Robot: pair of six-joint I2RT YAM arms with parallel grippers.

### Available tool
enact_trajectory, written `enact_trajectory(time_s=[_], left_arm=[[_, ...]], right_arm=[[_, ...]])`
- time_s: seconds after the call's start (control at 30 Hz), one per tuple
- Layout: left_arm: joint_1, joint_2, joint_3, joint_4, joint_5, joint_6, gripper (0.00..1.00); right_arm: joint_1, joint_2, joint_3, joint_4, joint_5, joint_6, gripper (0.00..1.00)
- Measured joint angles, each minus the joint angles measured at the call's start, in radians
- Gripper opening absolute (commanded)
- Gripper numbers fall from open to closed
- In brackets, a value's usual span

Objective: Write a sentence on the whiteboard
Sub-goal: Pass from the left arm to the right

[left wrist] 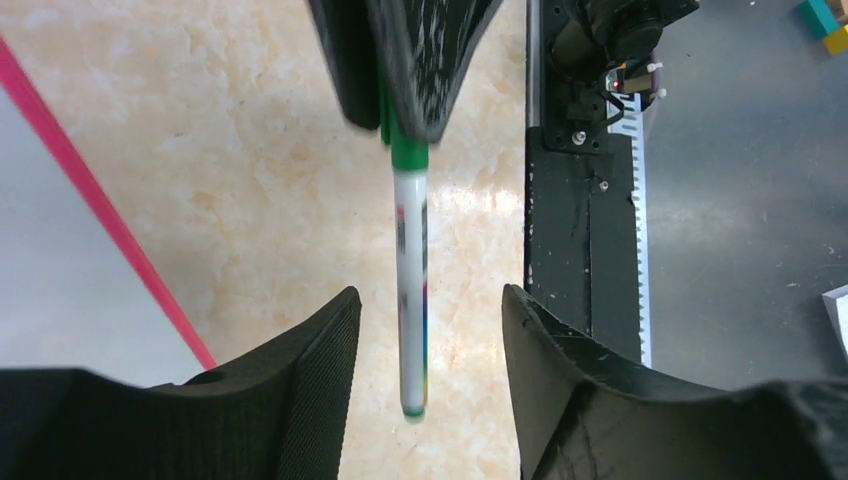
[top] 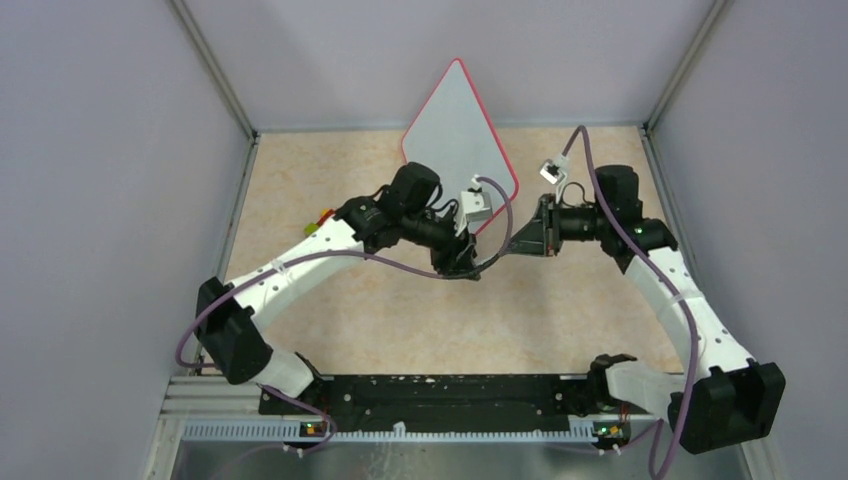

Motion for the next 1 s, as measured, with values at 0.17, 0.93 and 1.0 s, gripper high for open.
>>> enact_trajectory(time_s=[0.17,0.93,1.0], left_arm=[[0.089,-0.010,0.000,-0.033,0.005,0.001,0.64],[0.657,0.136,-0.007,0.051,-0.043,0.116,0.63],[0.658,0.169,-0.007,0.076,-0.054,0.113,0.63]], right_arm=[[-0.112,0.019,0.041,-0.127,0.016,-0.108,0.00],[-0.520,0.282,0.043,-0.410,0.395,-0.537,0.00],[-0.521,0.320,0.037,-0.415,0.423,-0.564,0.00]])
